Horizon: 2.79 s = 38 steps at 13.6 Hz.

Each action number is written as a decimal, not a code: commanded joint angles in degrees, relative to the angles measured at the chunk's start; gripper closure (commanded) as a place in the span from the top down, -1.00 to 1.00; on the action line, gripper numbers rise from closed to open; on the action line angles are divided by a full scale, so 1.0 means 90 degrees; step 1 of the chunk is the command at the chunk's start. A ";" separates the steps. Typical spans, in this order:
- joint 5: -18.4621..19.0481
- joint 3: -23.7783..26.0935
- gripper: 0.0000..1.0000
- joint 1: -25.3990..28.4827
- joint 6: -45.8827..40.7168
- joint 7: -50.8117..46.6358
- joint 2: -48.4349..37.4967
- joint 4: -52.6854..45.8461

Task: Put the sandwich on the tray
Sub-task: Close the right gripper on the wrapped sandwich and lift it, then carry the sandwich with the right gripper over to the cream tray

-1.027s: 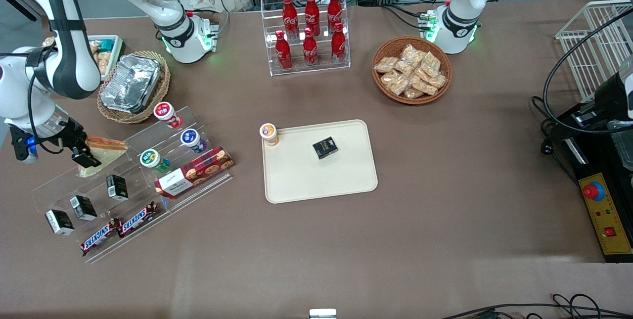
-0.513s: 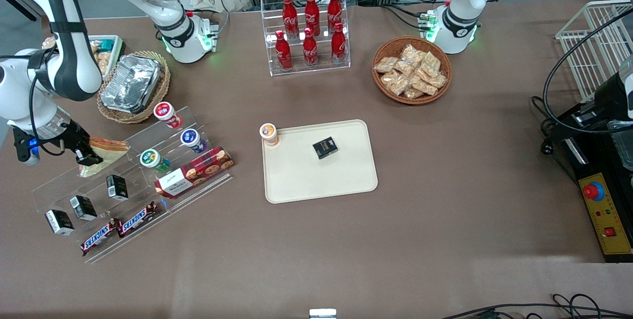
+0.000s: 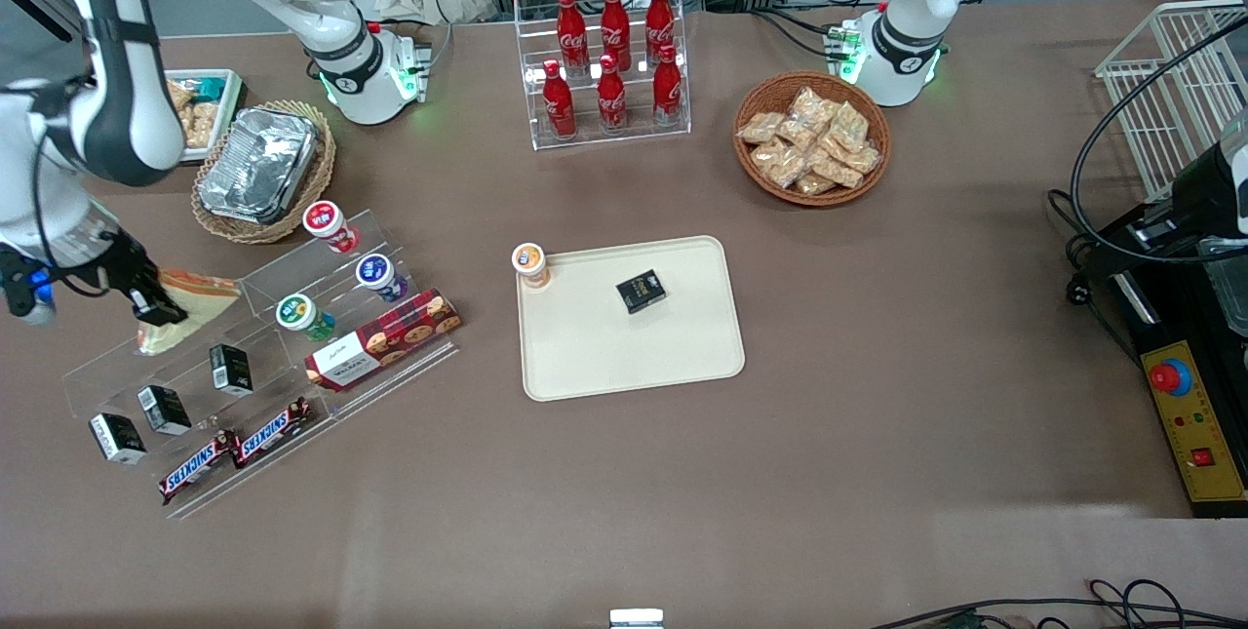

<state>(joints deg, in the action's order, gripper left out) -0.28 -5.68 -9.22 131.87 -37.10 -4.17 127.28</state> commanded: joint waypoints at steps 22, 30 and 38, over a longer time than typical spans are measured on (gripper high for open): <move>0.0363 0.0767 -1.00 0.2975 -0.1656 0.4865 0.1056 -0.2889; 0.0382 0.0777 -1.00 0.4373 -0.0934 0.5272 0.3098 -0.4328; 0.0402 0.0767 -1.00 0.5067 0.0629 0.7147 0.4417 -0.4328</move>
<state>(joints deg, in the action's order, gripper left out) 2.66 1.73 35.01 135.44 23.00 32.42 90.78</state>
